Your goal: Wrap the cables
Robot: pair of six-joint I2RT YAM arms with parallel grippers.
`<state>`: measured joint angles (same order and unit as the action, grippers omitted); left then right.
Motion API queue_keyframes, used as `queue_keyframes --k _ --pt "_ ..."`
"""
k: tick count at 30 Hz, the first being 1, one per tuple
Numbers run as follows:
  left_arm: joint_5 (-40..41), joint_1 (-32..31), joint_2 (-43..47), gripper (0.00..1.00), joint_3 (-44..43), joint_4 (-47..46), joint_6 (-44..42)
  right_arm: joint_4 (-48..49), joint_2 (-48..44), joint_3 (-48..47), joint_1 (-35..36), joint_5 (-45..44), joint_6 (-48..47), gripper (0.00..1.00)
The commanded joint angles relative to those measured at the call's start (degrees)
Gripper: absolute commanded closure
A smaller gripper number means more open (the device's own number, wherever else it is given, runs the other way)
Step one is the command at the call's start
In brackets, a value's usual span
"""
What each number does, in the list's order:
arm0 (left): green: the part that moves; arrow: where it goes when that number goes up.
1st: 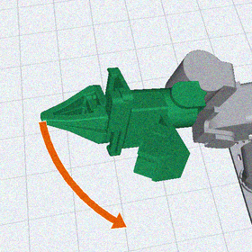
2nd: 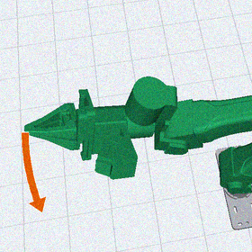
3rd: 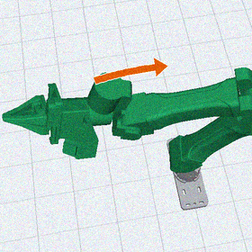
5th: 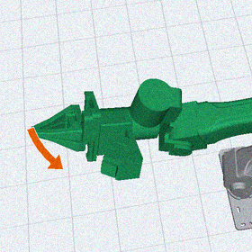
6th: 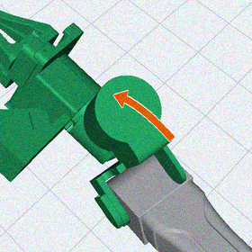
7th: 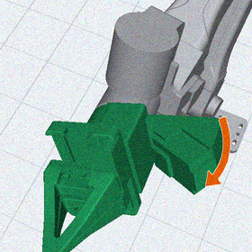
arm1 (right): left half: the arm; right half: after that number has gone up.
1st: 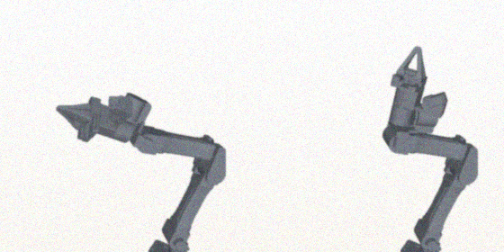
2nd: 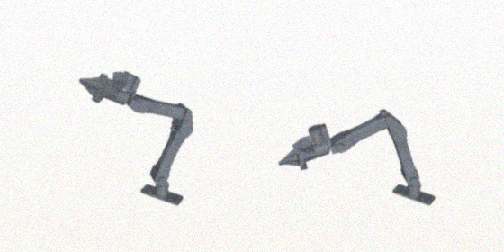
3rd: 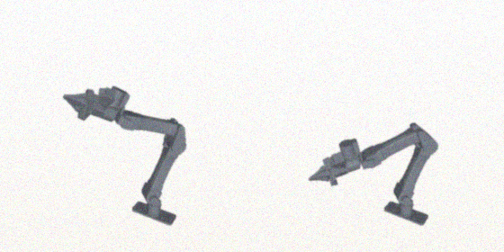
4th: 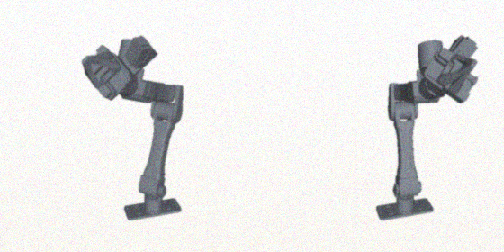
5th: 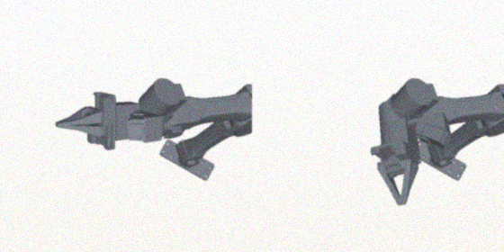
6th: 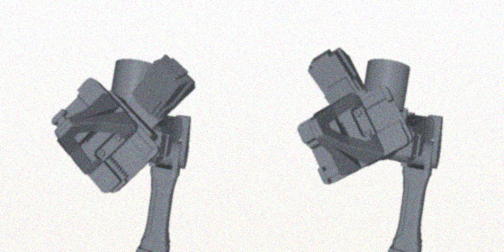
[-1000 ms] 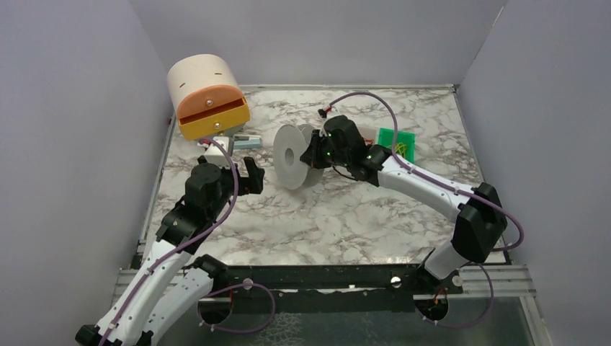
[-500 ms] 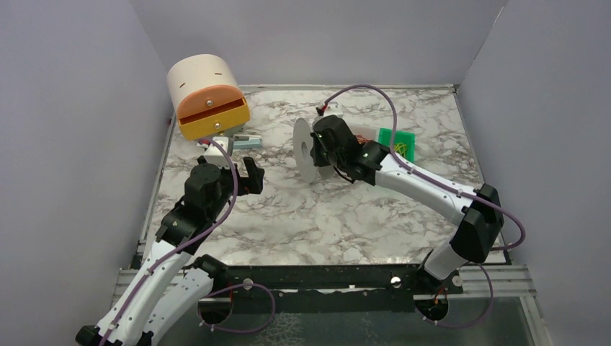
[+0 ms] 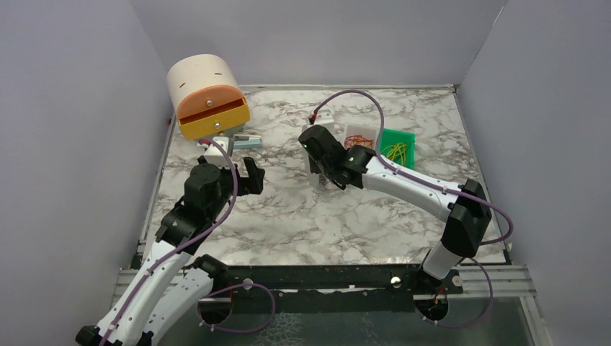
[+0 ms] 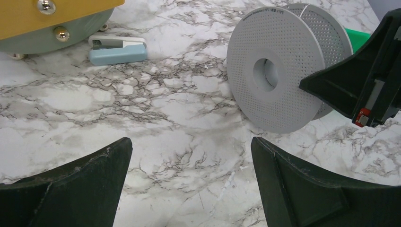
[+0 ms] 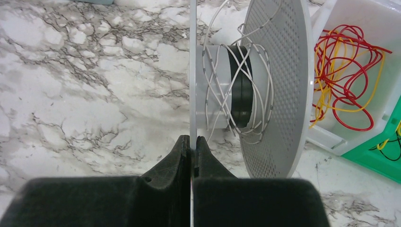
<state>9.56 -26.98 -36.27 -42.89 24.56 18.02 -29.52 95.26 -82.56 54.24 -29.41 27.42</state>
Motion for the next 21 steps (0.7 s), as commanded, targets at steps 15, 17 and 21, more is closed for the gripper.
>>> queue_keyframes --k 15,17,21 --pt "-1.97 0.62 0.61 0.02 -0.52 -0.93 0.35 -2.21 3.20 -3.61 3.64 -9.11 0.74 0.99" --pt "-2.03 0.62 0.67 0.02 -0.55 -1.00 0.35 -2.65 3.78 -3.70 3.76 -9.34 1.10 0.96" --pt "-2.08 0.62 0.73 0.02 -0.52 -0.98 0.35 -3.08 4.11 -3.74 4.00 -9.42 1.54 0.88"
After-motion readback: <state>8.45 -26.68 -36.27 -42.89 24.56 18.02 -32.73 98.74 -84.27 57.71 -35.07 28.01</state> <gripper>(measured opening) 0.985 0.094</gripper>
